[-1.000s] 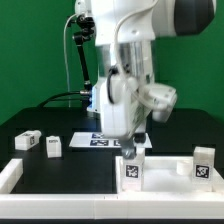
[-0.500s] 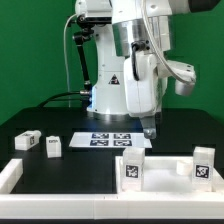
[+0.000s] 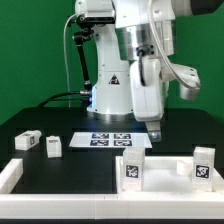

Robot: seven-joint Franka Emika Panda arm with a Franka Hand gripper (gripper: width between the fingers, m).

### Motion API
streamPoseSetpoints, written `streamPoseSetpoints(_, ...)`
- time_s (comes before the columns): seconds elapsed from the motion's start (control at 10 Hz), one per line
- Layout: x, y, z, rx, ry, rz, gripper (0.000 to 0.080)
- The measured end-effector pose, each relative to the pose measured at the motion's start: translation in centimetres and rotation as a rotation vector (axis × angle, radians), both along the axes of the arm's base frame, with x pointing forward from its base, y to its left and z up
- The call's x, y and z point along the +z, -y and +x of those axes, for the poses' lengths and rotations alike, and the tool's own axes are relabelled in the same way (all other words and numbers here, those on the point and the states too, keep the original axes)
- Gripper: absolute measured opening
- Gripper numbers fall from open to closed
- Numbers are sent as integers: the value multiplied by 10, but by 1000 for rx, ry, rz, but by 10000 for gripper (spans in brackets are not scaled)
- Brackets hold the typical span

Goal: Assemble square table

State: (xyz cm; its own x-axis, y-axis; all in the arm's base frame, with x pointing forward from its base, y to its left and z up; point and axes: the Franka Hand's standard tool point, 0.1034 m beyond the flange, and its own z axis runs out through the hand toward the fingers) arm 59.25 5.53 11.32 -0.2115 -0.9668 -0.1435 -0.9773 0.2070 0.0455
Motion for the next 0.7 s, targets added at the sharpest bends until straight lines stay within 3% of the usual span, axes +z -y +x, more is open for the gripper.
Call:
streamPoseSetpoints(0.2,-23,-22,-40,8,-26,-22,649)
streamPoseSetpoints(0.3,-33,-27,-49,1,-13,-41,649)
streamPoseSetpoints(0.5,-42,-31,-54,-6,78,-81,649)
streamPoseSetpoints(0.7,-43,-31,-54,-5,77,-77,649)
